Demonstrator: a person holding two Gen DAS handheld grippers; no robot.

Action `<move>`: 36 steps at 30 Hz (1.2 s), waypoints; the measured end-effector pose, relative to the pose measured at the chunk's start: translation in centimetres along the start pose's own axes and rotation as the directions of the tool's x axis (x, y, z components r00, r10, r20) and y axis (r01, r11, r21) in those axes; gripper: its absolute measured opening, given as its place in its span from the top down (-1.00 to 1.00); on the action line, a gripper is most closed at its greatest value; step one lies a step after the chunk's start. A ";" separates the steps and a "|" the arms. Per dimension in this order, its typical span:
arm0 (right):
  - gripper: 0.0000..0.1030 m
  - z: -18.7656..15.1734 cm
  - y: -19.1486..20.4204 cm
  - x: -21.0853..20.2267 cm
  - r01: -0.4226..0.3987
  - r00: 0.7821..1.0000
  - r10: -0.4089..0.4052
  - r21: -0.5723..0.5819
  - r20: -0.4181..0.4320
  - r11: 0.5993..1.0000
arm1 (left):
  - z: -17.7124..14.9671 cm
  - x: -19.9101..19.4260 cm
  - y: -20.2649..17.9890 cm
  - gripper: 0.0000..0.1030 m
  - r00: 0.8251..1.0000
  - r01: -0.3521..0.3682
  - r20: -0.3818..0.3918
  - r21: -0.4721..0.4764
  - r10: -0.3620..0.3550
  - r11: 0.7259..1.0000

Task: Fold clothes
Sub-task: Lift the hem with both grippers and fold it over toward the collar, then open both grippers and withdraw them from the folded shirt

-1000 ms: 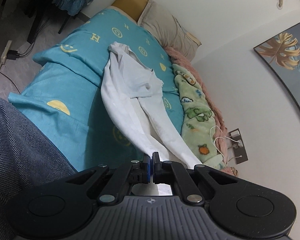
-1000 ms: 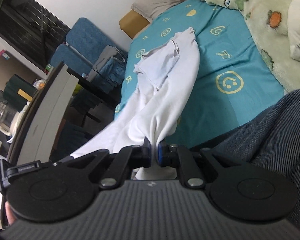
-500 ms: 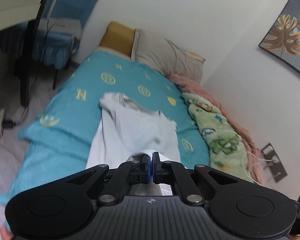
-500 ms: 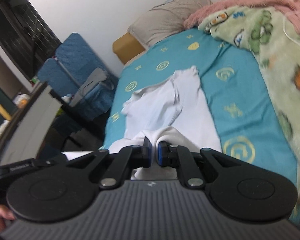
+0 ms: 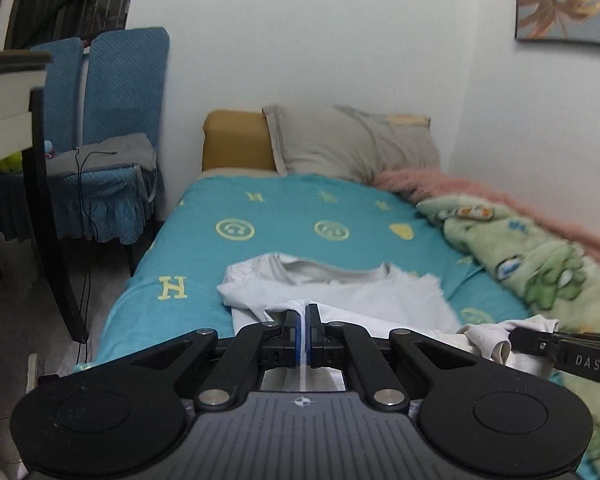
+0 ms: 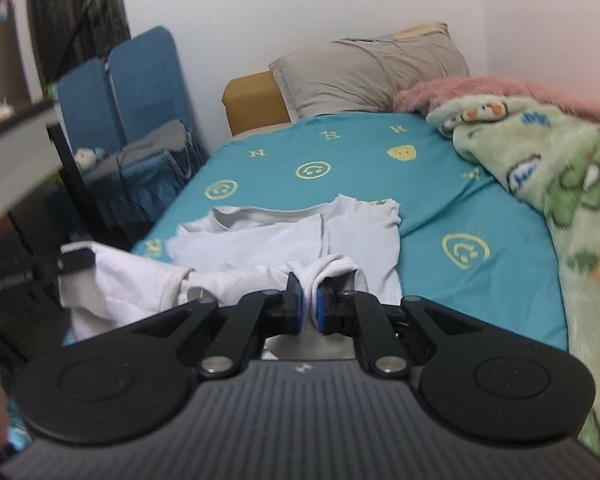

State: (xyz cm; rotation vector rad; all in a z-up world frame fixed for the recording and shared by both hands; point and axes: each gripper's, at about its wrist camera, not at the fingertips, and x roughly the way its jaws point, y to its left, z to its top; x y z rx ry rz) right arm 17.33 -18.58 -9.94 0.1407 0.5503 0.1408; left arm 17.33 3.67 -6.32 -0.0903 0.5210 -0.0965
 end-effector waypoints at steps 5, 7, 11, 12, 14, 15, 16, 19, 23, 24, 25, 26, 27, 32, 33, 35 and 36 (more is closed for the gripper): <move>0.78 -1.6 -0.9 5.0 0.033 0.997 -0.031 0.021 -0.065 0.999 | -1.8 4.7 0.9 0.94 0.995 -0.023 -0.095 0.000 0.023 1.000; 0.78 -2.0 -1.4 6.6 0.040 0.995 -0.034 0.063 -0.092 0.997 | -2.5 6.5 1.3 0.94 0.991 -0.032 -0.133 0.001 0.032 0.999; 0.77 -2.8 -2.0 9.0 0.045 0.989 -0.031 0.090 -0.144 0.995 | -3.9 10.3 2.1 0.87 0.977 -0.050 -0.208 0.004 0.050 0.999; 0.77 -2.9 -2.1 9.2 0.044 0.989 -0.030 0.094 -0.146 0.995 | -4.3 11.2 2.3 0.86 0.973 -0.055 -0.226 0.004 0.054 0.998; 0.76 -3.2 -2.1 9.6 0.044 0.988 -0.029 0.103 -0.150 0.994 | -4.4 11.5 2.4 0.79 0.969 -0.062 -0.239 0.000 0.060 0.998; 0.76 -3.1 -2.1 9.6 0.046 0.988 -0.029 0.110 -0.151 0.993 | -4.5 11.6 2.3 0.77 0.969 -0.068 -0.239 0.006 0.067 0.998; 0.76 -3.1 -2.0 9.5 0.048 0.988 -0.030 0.117 -0.150 0.992 | -4.5 11.5 2.2 0.76 0.969 -0.070 -0.238 0.013 0.071 0.997; 0.75 -2.9 -1.9 9.1 0.053 0.988 -0.034 0.124 -0.149 0.991 | -4.2 11.0 2.1 0.58 0.968 -0.071 -0.239 0.016 0.072 0.997; 0.45 -2.4 -1.6 7.6 0.061 0.990 -0.043 0.129 -0.134 0.990 | -3.4 8.4 1.4 -0.14 0.975 -0.095 -0.200 0.028 0.099 0.995; 0.26 -2.3 -1.5 7.0 0.061 0.991 -0.044 0.129 -0.126 0.990 | -3.2 7.5 1.1 -0.23 0.976 -0.106 -0.187 0.034 0.110 0.994; -0.22 -2.2 -1.4 6.2 0.058 0.993 -0.044 0.133 -0.110 0.989 | -3.0 6.6 1.0 -0.38 0.977 -0.114 -0.178 0.034 0.118 0.993; -0.56 -2.1 -1.3 5.4 0.055 0.994 -0.041 0.141 -0.102 0.988 | -2.9 5.7 1.0 -0.48 0.978 -0.117 -0.171 0.030 0.120 0.993; -0.58 -2.1 -1.3 4.6 0.050 0.994 -0.034 0.160 -0.105 0.986 | -2.7 4.7 0.9 -0.50 0.980 -0.112 -0.166 0.022 0.114 0.993; -0.54 -2.2 -1.4 0.3 0.030 0.993 0.001 0.252 -0.119 0.967 | -2.6 0.1 0.5 -0.57 0.984 -0.093 -0.149 0.010 0.093 0.996; -0.54 -2.2 -1.4 -0.5 0.026 0.993 0.008 0.270 -0.122 0.963 | -2.6 -0.7 0.3 -0.58 0.985 -0.089 -0.146 0.011 0.090 0.996; -0.54 -2.3 -1.4 -2.2 0.018 0.992 0.022 0.306 -0.126 0.952 | -2.7 -2.2 -0.2 -0.59 0.987 -0.085 -0.138 0.019 0.086 0.996; -0.54 -2.3 -1.4 -3.1 0.014 0.991 0.029 0.324 -0.128 0.946 | -2.8 -2.8 -0.4 -0.59 0.987 -0.083 -0.133 0.026 0.086 0.996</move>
